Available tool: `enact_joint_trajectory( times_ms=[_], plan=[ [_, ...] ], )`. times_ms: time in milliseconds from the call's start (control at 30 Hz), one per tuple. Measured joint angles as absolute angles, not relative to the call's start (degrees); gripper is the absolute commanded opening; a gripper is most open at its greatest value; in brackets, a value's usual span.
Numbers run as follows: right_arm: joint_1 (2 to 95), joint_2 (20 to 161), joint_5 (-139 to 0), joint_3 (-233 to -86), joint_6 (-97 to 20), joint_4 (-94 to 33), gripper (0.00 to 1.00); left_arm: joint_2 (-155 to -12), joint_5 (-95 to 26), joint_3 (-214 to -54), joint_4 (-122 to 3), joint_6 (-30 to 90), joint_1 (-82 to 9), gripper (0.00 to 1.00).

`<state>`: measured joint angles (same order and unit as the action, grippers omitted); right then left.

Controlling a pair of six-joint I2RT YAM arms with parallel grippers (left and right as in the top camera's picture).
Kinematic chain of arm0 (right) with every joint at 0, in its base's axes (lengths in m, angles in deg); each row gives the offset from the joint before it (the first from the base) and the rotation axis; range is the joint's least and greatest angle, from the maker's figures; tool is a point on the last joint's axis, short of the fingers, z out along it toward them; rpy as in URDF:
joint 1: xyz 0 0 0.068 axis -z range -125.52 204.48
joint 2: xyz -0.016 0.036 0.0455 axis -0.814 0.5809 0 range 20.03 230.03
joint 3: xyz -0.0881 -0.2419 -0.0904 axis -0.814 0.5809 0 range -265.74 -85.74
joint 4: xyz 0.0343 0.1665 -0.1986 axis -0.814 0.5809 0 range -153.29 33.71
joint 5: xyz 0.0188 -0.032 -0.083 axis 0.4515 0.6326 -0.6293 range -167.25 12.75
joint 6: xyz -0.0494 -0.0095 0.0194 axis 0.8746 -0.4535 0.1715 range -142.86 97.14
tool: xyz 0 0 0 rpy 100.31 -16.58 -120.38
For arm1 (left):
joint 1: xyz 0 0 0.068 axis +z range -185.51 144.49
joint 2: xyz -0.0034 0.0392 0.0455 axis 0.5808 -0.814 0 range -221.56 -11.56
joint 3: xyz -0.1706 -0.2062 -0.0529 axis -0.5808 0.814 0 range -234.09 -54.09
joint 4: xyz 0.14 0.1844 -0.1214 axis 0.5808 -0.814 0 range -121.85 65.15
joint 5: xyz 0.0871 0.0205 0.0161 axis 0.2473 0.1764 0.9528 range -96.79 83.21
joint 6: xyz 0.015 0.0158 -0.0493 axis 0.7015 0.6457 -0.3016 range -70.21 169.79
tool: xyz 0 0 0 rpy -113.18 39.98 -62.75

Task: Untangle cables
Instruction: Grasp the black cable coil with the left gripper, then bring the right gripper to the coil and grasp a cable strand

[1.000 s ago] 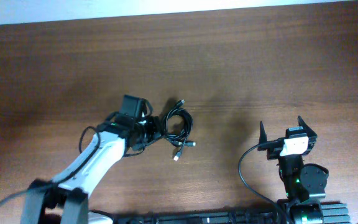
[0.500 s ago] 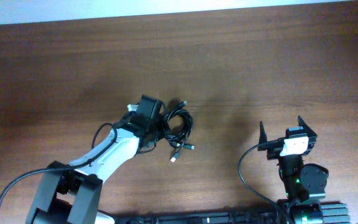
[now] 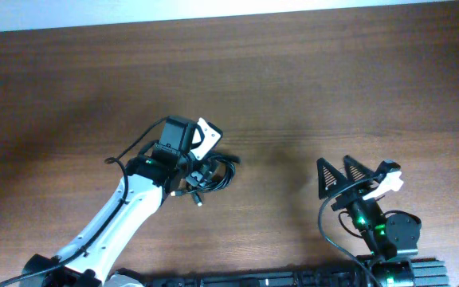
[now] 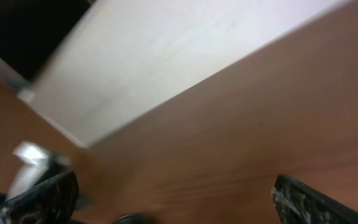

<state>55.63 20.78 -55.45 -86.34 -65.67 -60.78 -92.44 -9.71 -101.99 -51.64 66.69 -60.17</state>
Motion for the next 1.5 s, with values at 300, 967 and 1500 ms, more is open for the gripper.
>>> enact_joint_trajectory(
  times_ms=[300, 967, 1500],
  plan=[
    [55.6, 26.9, -58.1, -89.4, -66.1, -53.5, 0.99, -92.4, -17.1, -102.6, -55.2, 4.2, -60.3, 0.99],
    [55.6, 80.7, -51.0, -118.2, -49.2, -33.7, 0.97, -106.3, -10.4, -102.8, -61.2, -60.0, -66.0, 0.23],
    [48.5, 87.8, -33.7, -118.2, -53.0, -52.9, 0.79, -91.6, -7.9, -111.1, -57.8, 20.9, -62.1, 0.0]
  ],
)
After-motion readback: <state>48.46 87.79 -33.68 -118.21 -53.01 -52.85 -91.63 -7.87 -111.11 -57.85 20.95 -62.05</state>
